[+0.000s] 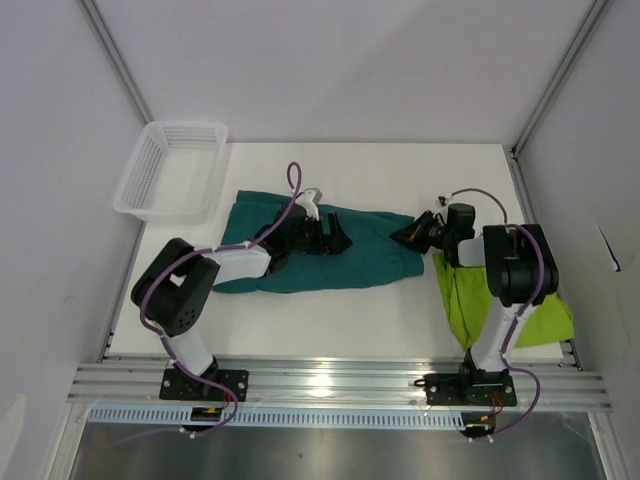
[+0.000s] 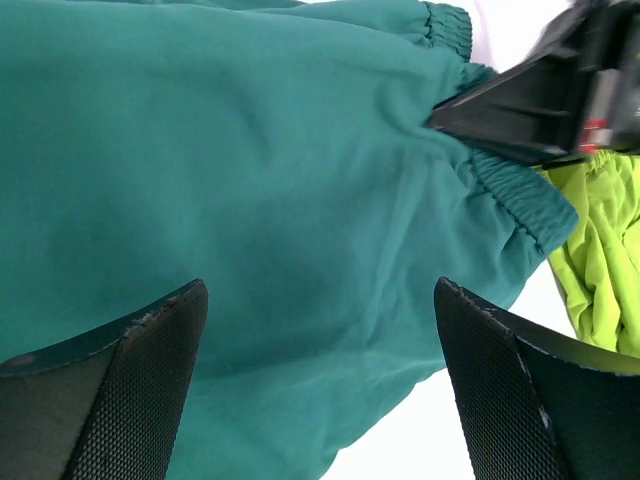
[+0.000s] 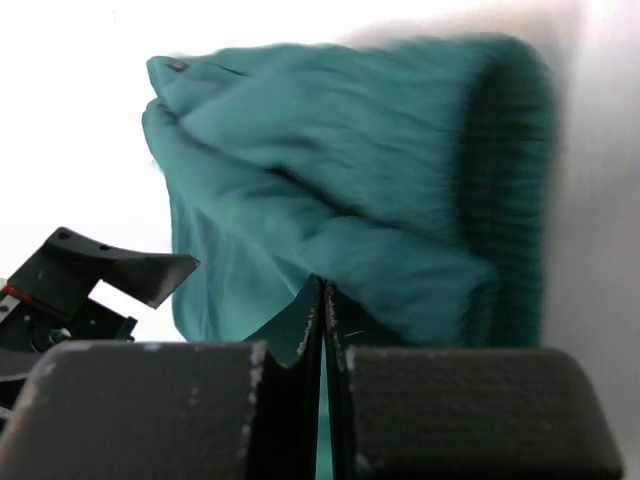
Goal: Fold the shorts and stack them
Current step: Fold the shorts
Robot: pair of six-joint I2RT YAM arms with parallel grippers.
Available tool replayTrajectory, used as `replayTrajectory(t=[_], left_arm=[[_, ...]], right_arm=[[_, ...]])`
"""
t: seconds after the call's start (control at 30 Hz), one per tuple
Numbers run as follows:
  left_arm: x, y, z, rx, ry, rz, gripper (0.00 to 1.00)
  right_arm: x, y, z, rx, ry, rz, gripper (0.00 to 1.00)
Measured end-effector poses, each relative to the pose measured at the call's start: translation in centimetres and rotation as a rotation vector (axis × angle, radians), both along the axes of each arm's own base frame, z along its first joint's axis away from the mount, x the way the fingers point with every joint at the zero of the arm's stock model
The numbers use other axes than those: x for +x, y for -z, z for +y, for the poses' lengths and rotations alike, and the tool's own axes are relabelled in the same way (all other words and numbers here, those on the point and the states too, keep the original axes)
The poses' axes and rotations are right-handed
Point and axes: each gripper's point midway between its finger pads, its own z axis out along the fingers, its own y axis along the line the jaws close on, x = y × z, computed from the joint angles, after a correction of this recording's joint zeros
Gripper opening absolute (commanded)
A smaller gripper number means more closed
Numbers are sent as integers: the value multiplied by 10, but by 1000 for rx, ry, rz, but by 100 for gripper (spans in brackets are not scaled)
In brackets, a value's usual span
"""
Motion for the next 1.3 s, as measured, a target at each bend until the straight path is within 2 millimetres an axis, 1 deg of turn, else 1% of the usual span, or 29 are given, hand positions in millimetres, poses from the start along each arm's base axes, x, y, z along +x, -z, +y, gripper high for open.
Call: replayTrajectory(t=[0.07, 0.1, 0.27, 0.33, 0.4, 0.5, 0.63, 0.7, 0.77, 0.8, 0.87, 0.97, 1.0, 1.03, 1.1, 1.13, 1.17, 1.3], left_arm=[[-2, 4, 2, -2, 1, -4, 96], [-3, 5, 2, -4, 1, -8, 96], [-5, 9, 4, -9, 4, -25, 96], [-3, 7, 3, -13, 2, -35, 96], [-2, 5, 3, -14, -2, -45, 96], [0, 4, 4, -12, -8, -54, 96], [2, 4, 5, -11, -14, -59, 96], [2, 4, 5, -11, -16, -61, 96], [2, 4, 5, -10, -17, -61, 96], [2, 4, 5, -10, -17, -61, 96], [1, 5, 5, -10, -17, -60, 96], [0, 7, 6, -10, -17, -60, 96], [-1, 8, 7, -11, -17, -61, 96], [-2, 9, 7, -10, -17, -61, 96], [-4, 12, 9, -7, -17, -57, 96], [-5, 13, 9, -6, -17, -55, 96], [-5, 14, 10, -5, -17, -54, 96], [-7, 14, 11, -6, -17, -56, 96]], right_arm=[[0, 17, 4, 45, 6, 32, 0], [1, 21, 6, 72, 4, 39, 0], [14, 17, 8, 146, 17, 14, 0], [14, 15, 9, 143, 18, 7, 4], [12, 11, 10, 133, 18, 6, 6], [1, -6, 8, 110, 14, -22, 6], [-19, -50, 9, 105, -7, -122, 7], [-31, -67, 10, 110, -20, -168, 7], [-39, -75, 12, 113, -29, -189, 7], [-43, -76, 13, 114, -34, -189, 7], [-50, -69, 14, 113, -37, -171, 7], [-59, -47, 16, 126, -37, -110, 5], [-61, -37, 16, 139, -34, -80, 5], [-64, -22, 18, 158, -32, -44, 4], [-66, -1, 19, 182, -22, 6, 3], [-67, 14, 20, 202, -10, 52, 2], [-69, 22, 21, 229, -5, 80, 2], [-65, 16, 26, 320, -10, 45, 2]])
